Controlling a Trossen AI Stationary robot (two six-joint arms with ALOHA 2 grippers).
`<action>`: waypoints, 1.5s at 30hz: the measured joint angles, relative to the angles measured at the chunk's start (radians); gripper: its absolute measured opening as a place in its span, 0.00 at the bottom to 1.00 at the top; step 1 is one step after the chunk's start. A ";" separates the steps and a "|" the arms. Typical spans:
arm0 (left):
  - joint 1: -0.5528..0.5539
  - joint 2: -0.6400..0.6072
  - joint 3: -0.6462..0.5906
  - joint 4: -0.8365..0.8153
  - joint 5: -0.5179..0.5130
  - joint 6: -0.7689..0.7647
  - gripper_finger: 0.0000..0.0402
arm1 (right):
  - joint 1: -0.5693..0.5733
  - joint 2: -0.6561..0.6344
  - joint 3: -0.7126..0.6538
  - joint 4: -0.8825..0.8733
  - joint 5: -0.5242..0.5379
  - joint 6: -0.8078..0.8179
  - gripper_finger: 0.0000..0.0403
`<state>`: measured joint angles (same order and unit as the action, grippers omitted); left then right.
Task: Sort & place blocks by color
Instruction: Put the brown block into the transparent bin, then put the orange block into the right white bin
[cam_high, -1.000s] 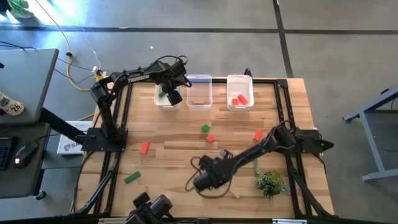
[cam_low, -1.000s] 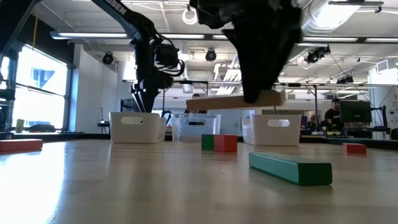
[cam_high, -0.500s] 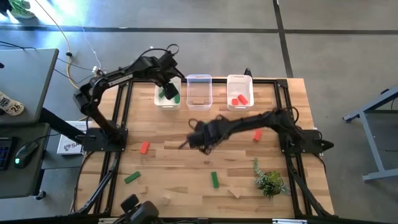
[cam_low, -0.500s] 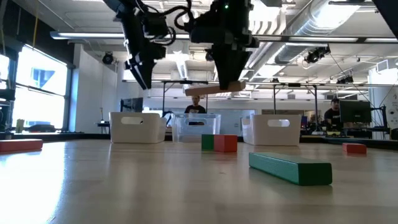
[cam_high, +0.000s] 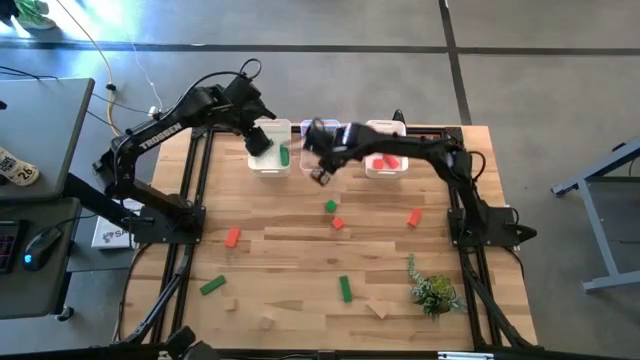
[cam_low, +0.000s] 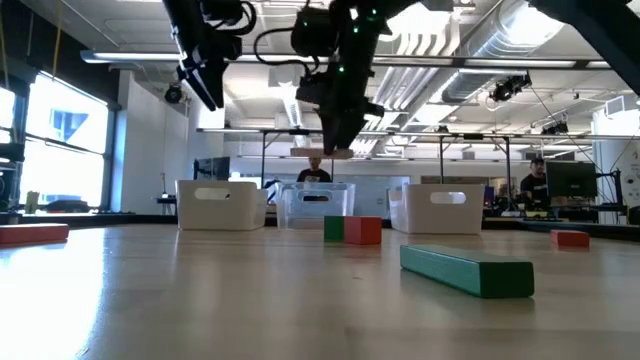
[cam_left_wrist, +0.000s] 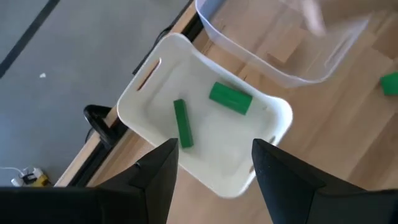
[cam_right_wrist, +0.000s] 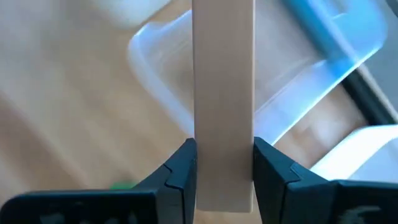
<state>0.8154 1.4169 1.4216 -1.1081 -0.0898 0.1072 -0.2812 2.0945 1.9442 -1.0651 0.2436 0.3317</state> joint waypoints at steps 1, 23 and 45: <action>0.001 -0.004 0.000 -0.010 0.000 -0.001 0.48 | -0.022 0.000 0.000 0.021 0.000 0.000 0.23; -0.006 -0.010 0.000 -0.177 0.116 -0.044 0.48 | -0.130 0.026 -0.078 0.292 -0.055 0.146 0.24; -0.006 -0.009 -0.001 -0.180 0.110 -0.019 0.48 | -0.129 0.027 -0.137 0.333 -0.347 0.231 0.45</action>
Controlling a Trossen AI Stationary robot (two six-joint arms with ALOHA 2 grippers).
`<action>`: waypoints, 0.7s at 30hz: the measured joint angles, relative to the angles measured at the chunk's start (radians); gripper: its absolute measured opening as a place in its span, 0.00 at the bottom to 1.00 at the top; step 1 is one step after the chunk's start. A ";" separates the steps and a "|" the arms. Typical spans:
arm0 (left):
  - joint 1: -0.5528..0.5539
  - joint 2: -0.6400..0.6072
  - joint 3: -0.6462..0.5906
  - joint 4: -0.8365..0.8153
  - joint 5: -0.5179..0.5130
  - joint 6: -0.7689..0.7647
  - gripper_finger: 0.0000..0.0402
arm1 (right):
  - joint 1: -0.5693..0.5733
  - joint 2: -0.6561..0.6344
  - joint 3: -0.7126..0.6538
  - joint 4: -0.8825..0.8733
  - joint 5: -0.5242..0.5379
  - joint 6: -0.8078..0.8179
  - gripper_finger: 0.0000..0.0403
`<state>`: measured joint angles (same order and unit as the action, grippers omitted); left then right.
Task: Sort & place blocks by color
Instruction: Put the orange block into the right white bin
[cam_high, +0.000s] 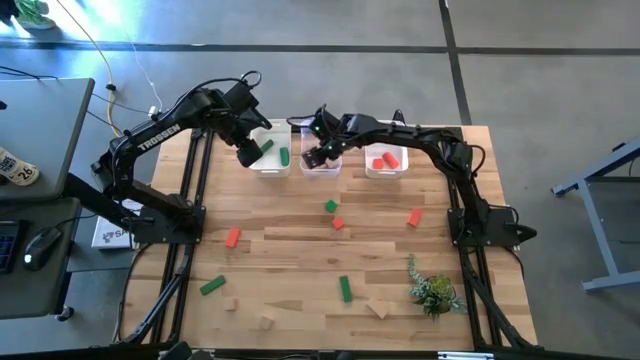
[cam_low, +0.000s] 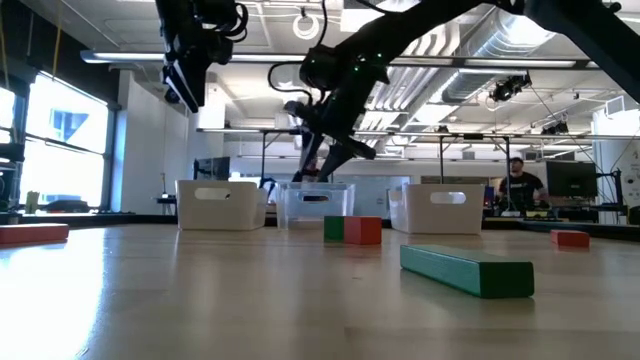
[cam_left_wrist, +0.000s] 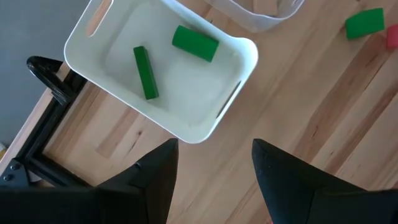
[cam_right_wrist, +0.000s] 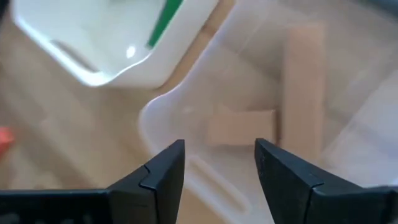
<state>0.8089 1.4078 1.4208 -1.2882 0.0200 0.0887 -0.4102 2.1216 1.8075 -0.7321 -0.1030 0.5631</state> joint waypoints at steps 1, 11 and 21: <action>0.000 0.000 0.000 -0.002 0.000 0.000 0.48 | 0.003 0.000 0.009 -0.012 -0.025 0.010 0.45; 0.000 0.000 0.000 -0.004 0.000 0.001 0.48 | 0.124 0.000 0.121 -0.206 -0.027 0.025 0.45; 0.000 0.000 0.000 -0.003 -0.001 0.001 0.48 | 0.285 0.000 0.125 -0.384 0.008 0.041 0.45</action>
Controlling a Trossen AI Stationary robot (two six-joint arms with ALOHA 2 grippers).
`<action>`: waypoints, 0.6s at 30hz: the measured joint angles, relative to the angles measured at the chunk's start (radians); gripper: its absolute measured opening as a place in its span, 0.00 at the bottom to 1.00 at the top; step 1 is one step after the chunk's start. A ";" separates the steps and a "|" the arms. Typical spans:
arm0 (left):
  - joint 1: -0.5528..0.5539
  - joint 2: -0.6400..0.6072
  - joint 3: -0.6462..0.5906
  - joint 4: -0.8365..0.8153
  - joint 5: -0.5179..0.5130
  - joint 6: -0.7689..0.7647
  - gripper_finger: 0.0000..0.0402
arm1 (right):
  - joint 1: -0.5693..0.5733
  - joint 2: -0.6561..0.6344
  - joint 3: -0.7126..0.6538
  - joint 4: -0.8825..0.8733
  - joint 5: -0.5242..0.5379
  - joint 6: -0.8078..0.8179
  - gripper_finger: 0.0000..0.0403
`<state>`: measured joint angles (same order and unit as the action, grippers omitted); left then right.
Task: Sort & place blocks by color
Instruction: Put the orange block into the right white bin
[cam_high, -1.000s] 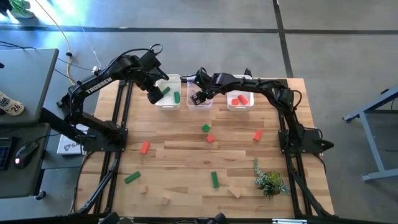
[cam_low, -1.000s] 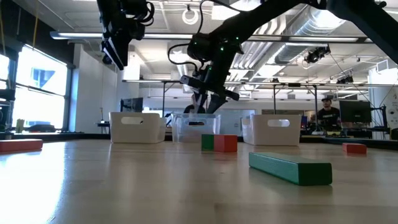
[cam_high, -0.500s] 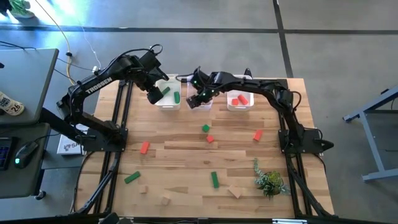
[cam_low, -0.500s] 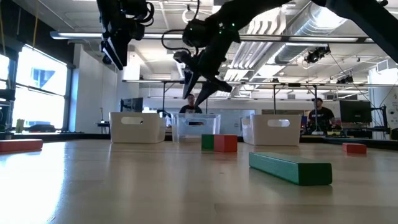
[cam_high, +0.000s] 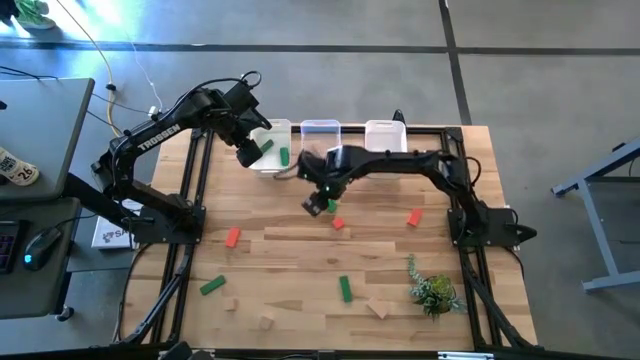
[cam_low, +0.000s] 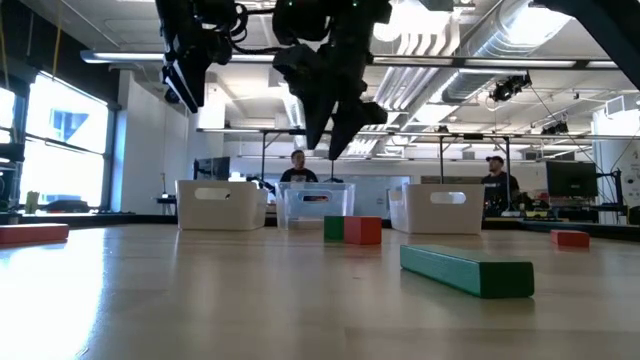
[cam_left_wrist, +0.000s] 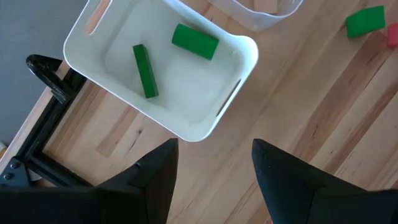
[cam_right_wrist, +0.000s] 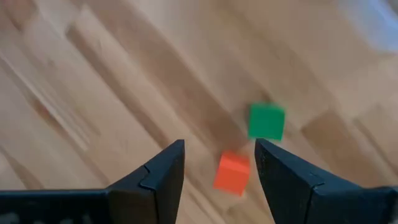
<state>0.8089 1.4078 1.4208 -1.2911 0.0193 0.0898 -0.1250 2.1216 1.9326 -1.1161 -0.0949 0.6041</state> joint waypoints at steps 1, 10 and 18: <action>0.000 0.000 0.000 0.000 0.000 0.000 0.48 | 0.015 0.000 0.000 -0.015 0.013 0.001 0.45; 0.000 0.000 0.000 0.001 0.000 0.000 0.48 | 0.106 0.000 -0.002 -0.105 0.122 0.055 0.50; -0.009 0.000 0.000 0.007 0.000 -0.006 0.48 | 0.130 0.006 -0.151 -0.025 0.102 0.187 0.57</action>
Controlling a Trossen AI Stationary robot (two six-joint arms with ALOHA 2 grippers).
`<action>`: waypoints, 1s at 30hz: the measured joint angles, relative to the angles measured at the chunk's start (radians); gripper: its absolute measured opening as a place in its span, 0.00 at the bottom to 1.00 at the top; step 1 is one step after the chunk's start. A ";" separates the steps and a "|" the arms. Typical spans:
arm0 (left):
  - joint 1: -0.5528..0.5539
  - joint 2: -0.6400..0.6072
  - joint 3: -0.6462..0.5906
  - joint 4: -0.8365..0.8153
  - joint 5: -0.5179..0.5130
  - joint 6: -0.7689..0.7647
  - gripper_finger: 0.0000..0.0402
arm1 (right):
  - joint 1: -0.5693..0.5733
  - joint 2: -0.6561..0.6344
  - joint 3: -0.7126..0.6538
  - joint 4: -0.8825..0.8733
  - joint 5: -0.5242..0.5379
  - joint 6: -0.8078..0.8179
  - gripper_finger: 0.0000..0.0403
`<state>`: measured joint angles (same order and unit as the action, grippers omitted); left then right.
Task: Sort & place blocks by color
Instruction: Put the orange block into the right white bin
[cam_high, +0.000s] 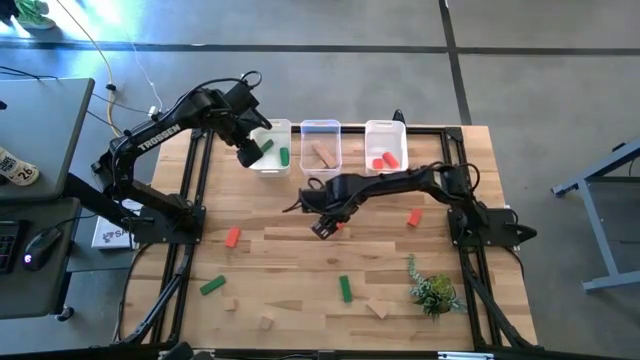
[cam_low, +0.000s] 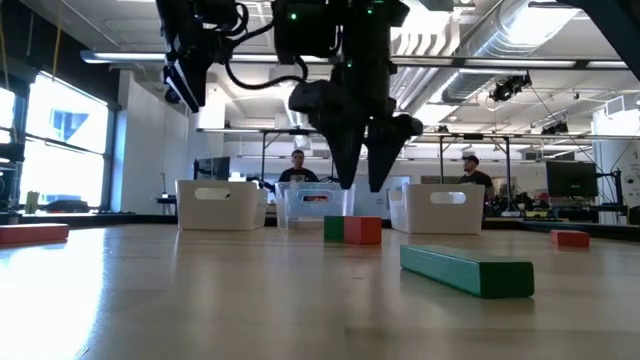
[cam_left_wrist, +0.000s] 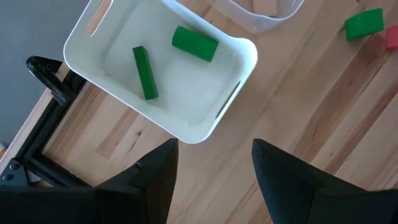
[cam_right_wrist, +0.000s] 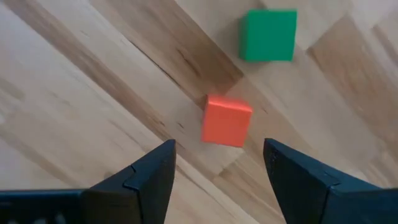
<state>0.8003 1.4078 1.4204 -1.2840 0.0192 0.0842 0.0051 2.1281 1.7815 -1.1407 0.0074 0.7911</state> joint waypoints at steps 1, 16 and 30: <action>-0.003 0.000 0.000 0.000 0.000 0.000 0.48 | 0.002 0.000 -0.013 0.010 0.000 0.009 0.57; -0.030 0.000 0.000 0.002 0.000 0.002 0.48 | -0.004 0.000 -0.227 0.245 -0.001 0.052 0.55; -0.030 0.000 0.000 0.025 0.000 -0.002 0.48 | -0.004 -0.007 -0.256 0.260 -0.012 0.058 0.26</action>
<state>0.7700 1.4078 1.4204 -1.2591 0.0189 0.0822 0.0010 2.1208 1.5253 -0.8811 -0.0043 0.8488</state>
